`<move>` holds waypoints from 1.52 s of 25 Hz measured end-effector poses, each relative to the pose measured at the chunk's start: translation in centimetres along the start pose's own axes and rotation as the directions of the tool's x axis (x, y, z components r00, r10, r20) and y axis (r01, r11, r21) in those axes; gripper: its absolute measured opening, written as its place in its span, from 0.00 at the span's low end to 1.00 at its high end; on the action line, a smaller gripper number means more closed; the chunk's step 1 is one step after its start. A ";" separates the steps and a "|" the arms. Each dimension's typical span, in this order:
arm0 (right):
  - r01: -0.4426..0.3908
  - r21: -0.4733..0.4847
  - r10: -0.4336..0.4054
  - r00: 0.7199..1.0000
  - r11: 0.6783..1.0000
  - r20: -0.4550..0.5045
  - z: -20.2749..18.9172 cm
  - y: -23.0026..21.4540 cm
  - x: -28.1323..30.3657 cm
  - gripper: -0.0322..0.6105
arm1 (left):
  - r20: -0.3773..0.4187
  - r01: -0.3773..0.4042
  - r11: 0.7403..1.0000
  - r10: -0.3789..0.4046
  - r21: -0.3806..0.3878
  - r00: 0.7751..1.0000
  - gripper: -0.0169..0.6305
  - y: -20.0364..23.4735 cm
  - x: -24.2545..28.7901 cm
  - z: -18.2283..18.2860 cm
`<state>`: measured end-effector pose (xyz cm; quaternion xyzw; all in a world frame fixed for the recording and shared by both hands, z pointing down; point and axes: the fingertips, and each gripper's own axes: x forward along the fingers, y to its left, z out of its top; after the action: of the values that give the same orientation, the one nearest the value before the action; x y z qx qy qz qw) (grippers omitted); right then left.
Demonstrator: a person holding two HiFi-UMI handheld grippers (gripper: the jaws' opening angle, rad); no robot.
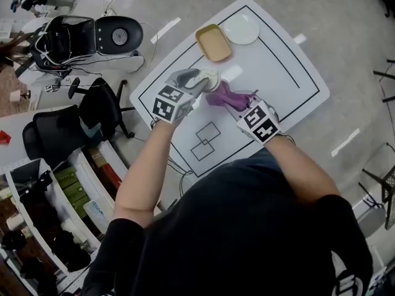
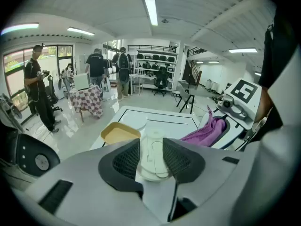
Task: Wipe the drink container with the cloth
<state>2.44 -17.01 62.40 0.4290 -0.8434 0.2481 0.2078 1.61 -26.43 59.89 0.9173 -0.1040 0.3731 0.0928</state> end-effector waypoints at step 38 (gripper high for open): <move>-0.012 -0.158 -0.015 0.986 0.987 -0.166 -5.7 -4.5 5.6 0.17 | 0.071 -0.022 0.997 0.016 0.079 0.997 0.18 -0.1 0.5 -1.2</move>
<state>3.87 -19.35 71.12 0.3895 -0.8397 0.2152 0.3113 1.23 -26.11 61.07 0.9318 -0.1011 0.3451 0.0487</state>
